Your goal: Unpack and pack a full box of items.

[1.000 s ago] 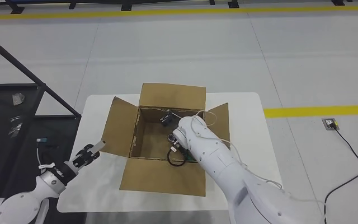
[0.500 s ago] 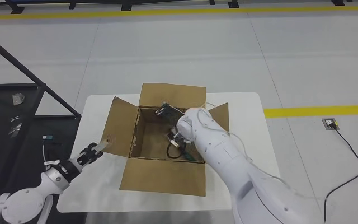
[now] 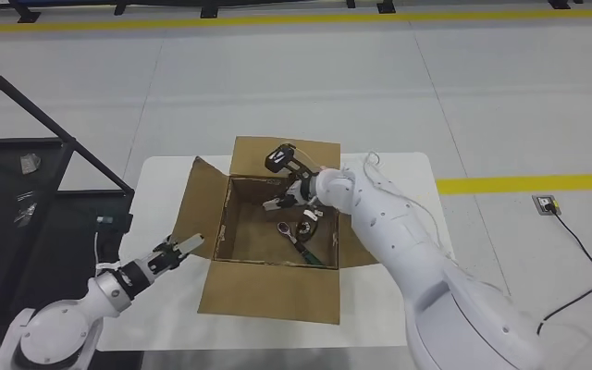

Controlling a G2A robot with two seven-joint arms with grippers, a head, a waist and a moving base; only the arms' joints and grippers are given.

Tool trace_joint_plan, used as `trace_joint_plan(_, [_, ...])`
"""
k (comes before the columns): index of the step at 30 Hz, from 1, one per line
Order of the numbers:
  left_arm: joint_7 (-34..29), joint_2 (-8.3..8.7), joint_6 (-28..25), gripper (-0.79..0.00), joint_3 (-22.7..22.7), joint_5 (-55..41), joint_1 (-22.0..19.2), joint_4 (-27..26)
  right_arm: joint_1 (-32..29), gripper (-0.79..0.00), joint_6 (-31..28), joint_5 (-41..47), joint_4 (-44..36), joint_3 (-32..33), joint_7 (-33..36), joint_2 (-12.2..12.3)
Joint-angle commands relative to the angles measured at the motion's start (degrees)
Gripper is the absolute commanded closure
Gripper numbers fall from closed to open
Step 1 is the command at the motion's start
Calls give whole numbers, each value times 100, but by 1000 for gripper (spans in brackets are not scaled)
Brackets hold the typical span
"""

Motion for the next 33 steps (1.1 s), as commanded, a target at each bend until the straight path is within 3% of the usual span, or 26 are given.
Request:
trace_joint_plan(1, [-17,-2,4,-785,64,20,-58,-13,11,-785,-360,25,-3,49,-148,92])
trace_joint_plan(7, [-67,-7,31,-785,241,78,-188,-36,-66,-785,-1363,9,-269,174,-685,385])
trace_joint_plan(12, [-147,-12,80,-785,429,164,-300,-55,-319,-785,-1758,-51,-819,369,-1371,713])
trace_joint_plan(14, [-193,-16,113,-785,526,189,-361,-42,-504,-785,-1941,10,-1074,441,-1296,825])
trace_joint_plan(25, [-321,-53,220,-785,1054,287,-772,201,-577,-785,-1865,15,-1208,459,-1368,836])
trace_joint_plan(33, [-334,-80,179,-785,1288,239,-908,382,-1050,-785,-1941,346,-2444,882,-2006,1277])
